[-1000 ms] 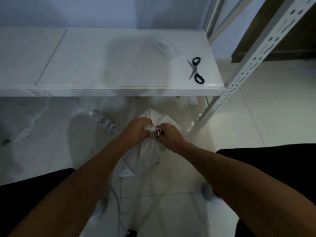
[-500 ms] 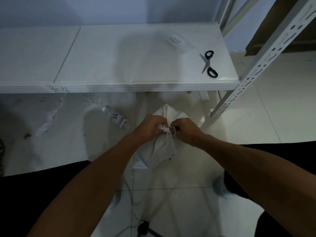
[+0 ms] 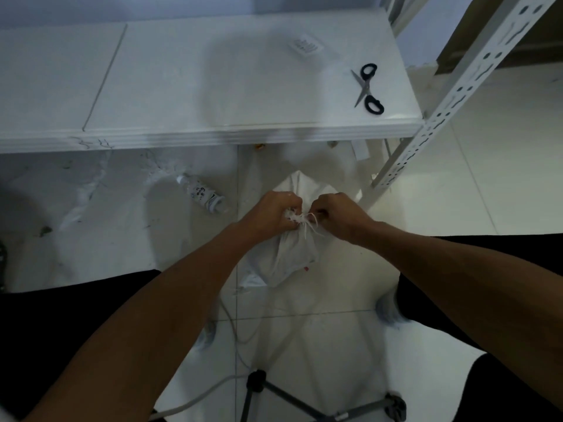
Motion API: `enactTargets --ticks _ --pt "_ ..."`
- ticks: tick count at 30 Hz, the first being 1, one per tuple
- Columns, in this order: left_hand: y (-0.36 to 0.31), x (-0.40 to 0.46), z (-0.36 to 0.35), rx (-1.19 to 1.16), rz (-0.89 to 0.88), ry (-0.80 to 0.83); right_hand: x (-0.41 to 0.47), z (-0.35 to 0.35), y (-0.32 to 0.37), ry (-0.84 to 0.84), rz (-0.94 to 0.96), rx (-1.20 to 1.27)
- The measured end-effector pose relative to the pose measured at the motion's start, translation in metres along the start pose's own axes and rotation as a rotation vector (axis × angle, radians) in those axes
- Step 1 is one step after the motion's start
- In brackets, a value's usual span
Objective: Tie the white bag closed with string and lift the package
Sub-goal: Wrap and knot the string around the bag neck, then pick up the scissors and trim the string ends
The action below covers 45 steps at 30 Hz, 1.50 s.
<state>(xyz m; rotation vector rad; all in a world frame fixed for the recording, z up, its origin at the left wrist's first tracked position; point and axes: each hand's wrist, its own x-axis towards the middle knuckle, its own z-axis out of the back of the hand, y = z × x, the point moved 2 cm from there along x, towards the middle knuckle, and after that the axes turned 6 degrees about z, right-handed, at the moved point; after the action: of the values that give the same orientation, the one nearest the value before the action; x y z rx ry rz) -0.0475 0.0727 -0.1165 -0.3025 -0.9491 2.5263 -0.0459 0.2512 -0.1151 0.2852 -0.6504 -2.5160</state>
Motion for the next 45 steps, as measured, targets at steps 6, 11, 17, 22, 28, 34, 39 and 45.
enactTargets --ticks 6,11,17,22,28,34,39,45 --pt "0.004 0.008 0.001 -0.049 0.095 0.035 0.012 0.023 -0.004 0.057 -0.060 0.146" --pt "0.006 0.017 0.000 -0.007 0.093 0.119 0.042 0.083 -0.012 -0.376 -0.094 0.120" --pt "-0.003 0.023 0.004 0.196 0.025 0.088 0.082 0.135 -0.063 -0.613 -0.390 -0.073" --pt "-0.023 0.030 0.010 0.405 -0.160 0.081 0.096 0.141 -0.089 -0.514 -0.573 -0.146" --pt "-0.033 0.035 0.016 0.377 -0.154 0.082 0.099 0.157 -0.091 -0.566 -0.659 0.011" --pt "-0.055 0.043 0.038 0.073 -0.071 -0.009 0.090 0.171 -0.081 -0.410 -0.717 -0.064" --pt "-0.087 0.043 0.061 -0.020 -0.041 0.118 0.065 0.165 -0.062 -0.387 -0.649 0.061" --pt "-0.084 0.039 0.070 -0.388 0.233 -0.162 0.030 0.171 -0.011 -0.330 -0.480 0.183"
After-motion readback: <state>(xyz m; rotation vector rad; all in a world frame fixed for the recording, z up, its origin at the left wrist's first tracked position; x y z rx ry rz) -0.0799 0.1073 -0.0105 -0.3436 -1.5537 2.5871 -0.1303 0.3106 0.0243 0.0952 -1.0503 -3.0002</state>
